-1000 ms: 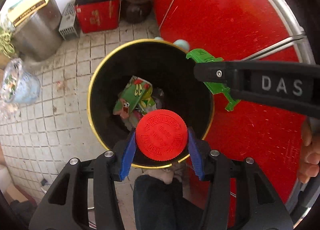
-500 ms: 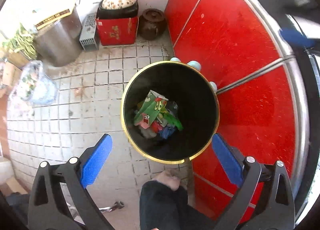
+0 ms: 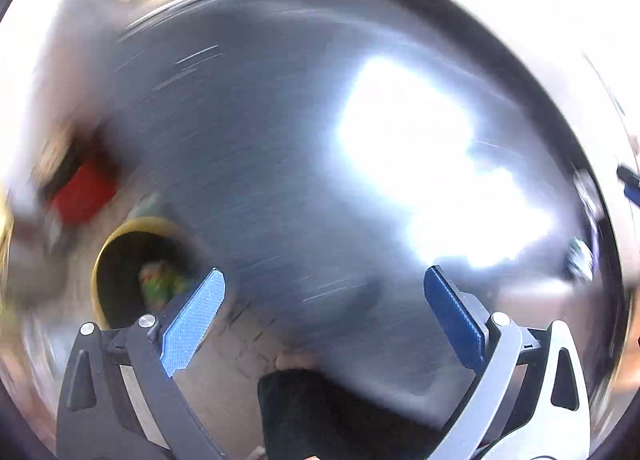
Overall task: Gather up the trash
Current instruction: 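Grasp the crumpled white paper with the left tool while the right tool grasps the green marker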
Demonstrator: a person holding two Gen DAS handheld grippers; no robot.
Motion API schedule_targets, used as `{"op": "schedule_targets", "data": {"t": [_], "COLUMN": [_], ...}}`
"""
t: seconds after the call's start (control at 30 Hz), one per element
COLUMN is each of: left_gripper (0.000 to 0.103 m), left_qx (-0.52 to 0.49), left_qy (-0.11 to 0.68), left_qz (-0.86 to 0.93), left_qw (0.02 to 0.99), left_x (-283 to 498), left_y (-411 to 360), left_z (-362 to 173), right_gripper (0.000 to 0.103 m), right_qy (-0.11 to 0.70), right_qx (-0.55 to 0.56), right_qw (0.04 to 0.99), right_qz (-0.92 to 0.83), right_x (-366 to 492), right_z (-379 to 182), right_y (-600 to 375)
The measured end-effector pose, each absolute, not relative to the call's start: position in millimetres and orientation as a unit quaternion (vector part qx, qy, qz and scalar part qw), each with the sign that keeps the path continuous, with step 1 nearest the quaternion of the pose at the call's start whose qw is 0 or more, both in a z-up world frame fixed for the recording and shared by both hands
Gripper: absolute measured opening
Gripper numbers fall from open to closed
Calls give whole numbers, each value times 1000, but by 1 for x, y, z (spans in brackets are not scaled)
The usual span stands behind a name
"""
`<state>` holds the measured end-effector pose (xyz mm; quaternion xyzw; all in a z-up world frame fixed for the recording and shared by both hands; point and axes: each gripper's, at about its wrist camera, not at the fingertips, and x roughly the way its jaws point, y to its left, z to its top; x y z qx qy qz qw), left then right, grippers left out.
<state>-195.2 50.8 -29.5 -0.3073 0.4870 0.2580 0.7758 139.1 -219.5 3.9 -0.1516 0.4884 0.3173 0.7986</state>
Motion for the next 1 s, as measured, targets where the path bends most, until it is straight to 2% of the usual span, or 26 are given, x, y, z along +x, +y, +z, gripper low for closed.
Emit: {"op": "schedule_targets", "data": {"t": [0.2,0.4,0.57,1.0], "left_gripper": [97,97,97,97], "left_qx": [-210,-114,-73,-58], "left_qy": [526,551,573,595], "left_qz": [110,-12,-45,19], "left_qw": [816,826,815,802], "left_x": [-74,10,48,83], "left_y": [-32,-141,-190,-156], "left_z": [-10,-11,-29,-49], "right_gripper": [96,96,96,96], "right_qy": [550,576,581,588], "right_qx": [-53,54,85,129], "right_qw": [824,814,809,799], "right_qz": [129,46,18,-19], "right_x": [160,114,80,56], "right_z": [-23,-48,-54,-69], "right_y": [-429,-536,-582,-629]}}
